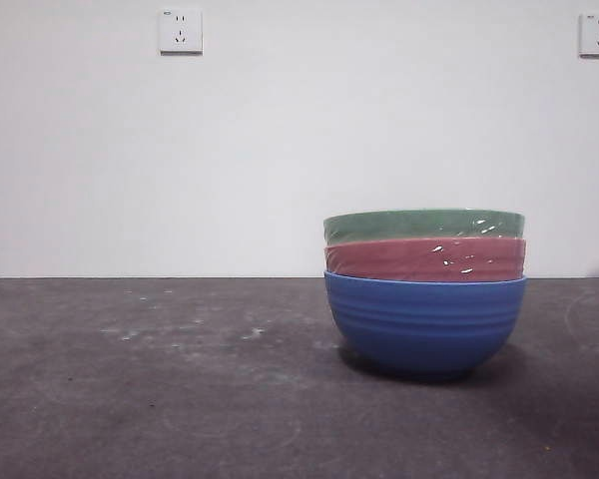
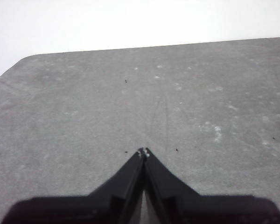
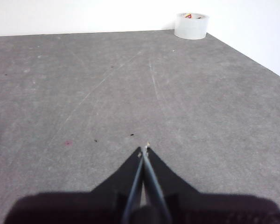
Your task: Pick up the green bowl on the top,put the green bowl on the left,pick up the red bowl in the middle,put the red bowl on the right
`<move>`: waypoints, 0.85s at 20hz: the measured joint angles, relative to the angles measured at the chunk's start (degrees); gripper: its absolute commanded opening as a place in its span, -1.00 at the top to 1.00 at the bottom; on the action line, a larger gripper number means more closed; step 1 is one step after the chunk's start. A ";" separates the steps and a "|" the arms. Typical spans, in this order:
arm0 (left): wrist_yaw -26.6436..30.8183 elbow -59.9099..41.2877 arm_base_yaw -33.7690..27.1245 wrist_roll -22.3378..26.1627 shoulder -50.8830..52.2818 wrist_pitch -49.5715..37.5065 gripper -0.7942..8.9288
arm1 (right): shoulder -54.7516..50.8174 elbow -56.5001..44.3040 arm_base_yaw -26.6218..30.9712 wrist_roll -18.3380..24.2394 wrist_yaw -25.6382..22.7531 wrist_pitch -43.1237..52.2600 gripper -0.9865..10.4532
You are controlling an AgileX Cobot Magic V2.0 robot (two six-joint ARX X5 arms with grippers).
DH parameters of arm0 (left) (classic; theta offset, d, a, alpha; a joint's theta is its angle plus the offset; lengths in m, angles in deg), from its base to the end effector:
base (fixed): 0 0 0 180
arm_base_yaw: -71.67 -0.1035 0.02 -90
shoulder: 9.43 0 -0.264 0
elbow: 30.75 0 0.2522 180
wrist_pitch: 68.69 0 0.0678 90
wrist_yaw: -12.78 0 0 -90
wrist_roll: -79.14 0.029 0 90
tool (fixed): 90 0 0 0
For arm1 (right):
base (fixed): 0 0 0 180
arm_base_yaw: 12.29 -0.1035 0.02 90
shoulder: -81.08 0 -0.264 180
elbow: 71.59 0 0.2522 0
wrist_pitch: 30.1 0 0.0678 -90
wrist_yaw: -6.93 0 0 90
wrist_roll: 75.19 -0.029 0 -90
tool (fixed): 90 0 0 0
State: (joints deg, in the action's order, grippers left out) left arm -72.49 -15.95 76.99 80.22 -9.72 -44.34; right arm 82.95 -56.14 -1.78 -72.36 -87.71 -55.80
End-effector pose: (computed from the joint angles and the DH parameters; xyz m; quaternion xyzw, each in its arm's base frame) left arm 0.0952 -0.0065 0.1515 0.0169 0.0854 -0.0059 0.9962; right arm 0.0938 -0.0198 0.1510 -0.0189 0.1086 -0.1284 0.9856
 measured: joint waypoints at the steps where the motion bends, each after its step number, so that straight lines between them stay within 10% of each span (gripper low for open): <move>1: 0.00 0.00 0.00 0.00 0.00 0.00 0.84 | 0.00 0.00 0.00 0.00 0.00 0.00 0.82; 17: -0.39 -0.02 0.00 0.00 0.00 0.00 0.84 | 0.00 0.00 0.00 8.87 -1.18 0.15 0.82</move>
State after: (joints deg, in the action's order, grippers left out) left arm -72.88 -15.97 76.99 80.22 -9.72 -44.34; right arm 82.95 -56.14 -1.78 -63.49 -88.90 -55.65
